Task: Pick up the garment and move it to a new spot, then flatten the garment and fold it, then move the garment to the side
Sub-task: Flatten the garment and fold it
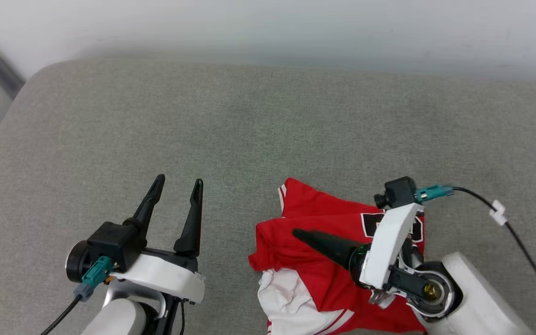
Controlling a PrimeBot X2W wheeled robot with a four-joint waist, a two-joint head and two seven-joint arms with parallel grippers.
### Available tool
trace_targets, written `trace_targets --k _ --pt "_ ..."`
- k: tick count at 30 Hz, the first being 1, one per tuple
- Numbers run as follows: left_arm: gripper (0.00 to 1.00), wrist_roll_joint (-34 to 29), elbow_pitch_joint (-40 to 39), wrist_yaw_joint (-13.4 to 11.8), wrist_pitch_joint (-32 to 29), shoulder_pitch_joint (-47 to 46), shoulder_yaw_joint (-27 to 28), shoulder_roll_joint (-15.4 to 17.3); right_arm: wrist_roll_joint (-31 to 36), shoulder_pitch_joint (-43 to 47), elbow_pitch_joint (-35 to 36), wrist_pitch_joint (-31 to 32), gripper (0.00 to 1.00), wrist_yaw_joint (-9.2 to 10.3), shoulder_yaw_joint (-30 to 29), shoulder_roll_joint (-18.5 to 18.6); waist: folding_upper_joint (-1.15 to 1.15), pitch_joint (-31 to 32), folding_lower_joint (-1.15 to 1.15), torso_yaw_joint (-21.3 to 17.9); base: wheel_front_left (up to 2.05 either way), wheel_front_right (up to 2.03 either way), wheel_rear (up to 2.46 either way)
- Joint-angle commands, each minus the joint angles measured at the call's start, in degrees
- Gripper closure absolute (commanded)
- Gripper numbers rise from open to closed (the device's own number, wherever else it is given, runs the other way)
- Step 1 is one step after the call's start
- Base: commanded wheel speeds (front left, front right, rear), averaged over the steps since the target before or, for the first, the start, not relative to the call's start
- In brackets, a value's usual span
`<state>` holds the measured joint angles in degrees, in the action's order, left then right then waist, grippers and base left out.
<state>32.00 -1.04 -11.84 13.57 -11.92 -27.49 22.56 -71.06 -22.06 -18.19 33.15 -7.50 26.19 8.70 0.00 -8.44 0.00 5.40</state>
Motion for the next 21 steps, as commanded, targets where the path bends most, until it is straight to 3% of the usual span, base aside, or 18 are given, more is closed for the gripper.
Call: trace_targets --k 1,6,10,15,21 --pt "0.0 0.1 0.1 -0.3 0.3 0.5 0.0 0.1 2.6 -0.3 1.0 -1.9 0.0 0.03 0.6 1.4 0.0 0.4 0.0 -0.5 0.0 0.0 0.0" --pt "0.0 0.2 0.1 -1.2 0.3 1.8 0.5 0.5 20.6 0.0 1.3 -13.1 0.0 0.03 2.5 8.3 0.0 1.9 0.0 -2.1 0.0 0.0 0.0" --pt "0.0 0.5 0.0 -2.0 0.4 3.2 1.0 0.9 32.7 2.3 -0.1 -18.1 0.0 0.03 -2.3 11.1 0.0 3.0 0.0 -3.8 0.0 0.0 0.0" --pt "0.0 1.1 0.4 -2.8 0.6 4.9 2.0 1.5 43.7 6.5 1.9 -22.8 0.0 0.03 -12.8 10.7 0.0 4.3 0.0 -5.9 0.0 0.0 0.0" --pt "0.0 1.8 0.9 -3.2 0.9 6.2 3.3 1.8 52.3 12.7 10.8 -29.5 0.0 0.03 -25.0 6.3 0.0 5.6 0.0 -7.4 0.0 0.0 0.0"
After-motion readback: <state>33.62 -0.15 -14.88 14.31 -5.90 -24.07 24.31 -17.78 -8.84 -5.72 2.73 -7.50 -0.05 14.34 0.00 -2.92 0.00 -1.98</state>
